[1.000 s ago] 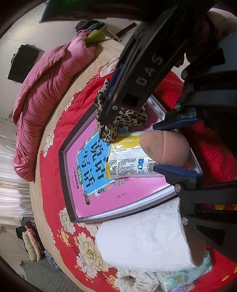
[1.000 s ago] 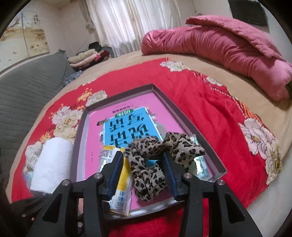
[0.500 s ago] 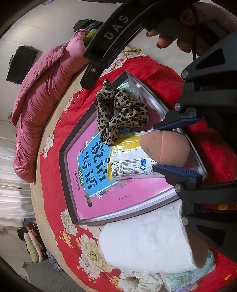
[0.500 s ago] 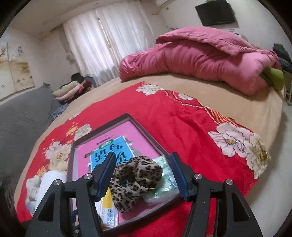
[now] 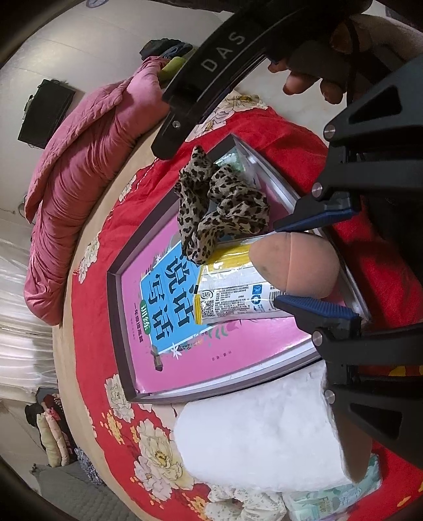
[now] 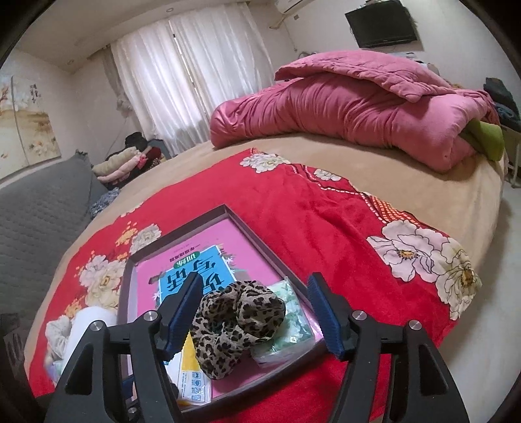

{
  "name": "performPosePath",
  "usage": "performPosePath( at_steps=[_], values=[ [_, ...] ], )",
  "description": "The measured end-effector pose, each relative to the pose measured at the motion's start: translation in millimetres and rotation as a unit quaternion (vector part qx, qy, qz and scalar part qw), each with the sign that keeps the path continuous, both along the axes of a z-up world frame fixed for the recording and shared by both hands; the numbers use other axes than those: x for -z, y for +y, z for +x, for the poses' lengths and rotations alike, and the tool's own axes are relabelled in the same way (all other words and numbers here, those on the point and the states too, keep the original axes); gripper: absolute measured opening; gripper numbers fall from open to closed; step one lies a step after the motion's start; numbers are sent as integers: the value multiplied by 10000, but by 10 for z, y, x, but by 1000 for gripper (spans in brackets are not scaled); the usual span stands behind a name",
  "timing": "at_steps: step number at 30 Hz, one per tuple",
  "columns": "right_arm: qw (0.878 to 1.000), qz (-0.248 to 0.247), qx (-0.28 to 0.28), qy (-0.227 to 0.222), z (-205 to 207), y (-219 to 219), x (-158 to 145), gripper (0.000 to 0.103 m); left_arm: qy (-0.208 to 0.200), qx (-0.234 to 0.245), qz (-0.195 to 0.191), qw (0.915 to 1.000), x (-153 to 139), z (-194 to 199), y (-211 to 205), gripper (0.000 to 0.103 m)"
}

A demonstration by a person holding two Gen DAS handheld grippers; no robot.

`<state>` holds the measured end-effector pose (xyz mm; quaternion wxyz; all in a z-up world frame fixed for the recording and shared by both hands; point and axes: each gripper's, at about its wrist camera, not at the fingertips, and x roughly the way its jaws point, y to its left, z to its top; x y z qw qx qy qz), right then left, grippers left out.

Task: Organize soft objects
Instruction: 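Lower the pink sponge into the tray and open the left tool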

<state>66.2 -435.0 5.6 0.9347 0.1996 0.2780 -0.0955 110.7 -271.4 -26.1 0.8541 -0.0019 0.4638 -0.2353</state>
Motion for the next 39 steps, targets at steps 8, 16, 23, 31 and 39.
performPosePath(
  at_steps=[8, 16, 23, 31, 39],
  values=[
    [10000, -12, -1, -12, -6, -9, -6, 73, -119, -30, 50, 9999, -16, -21, -2, 43],
    [10000, 5, 21, -51, -24, -25, -17, 73, -307, -60, -6, 9995, -128, -57, 40, 54],
    [10000, 3, -2, -81, -31, -19, -22, 73, -345, -184, -104, 9992, -201, -65, 137, 55],
    [9998, -112, -86, -113, -36, 35, -53, 75, -501, -305, -136, 9982, -374, -90, 234, 66],
    [9998, -183, -75, -78, -61, 85, -82, 75, -652, -434, -13, 9969, -481, -148, 337, 66]
  ],
)
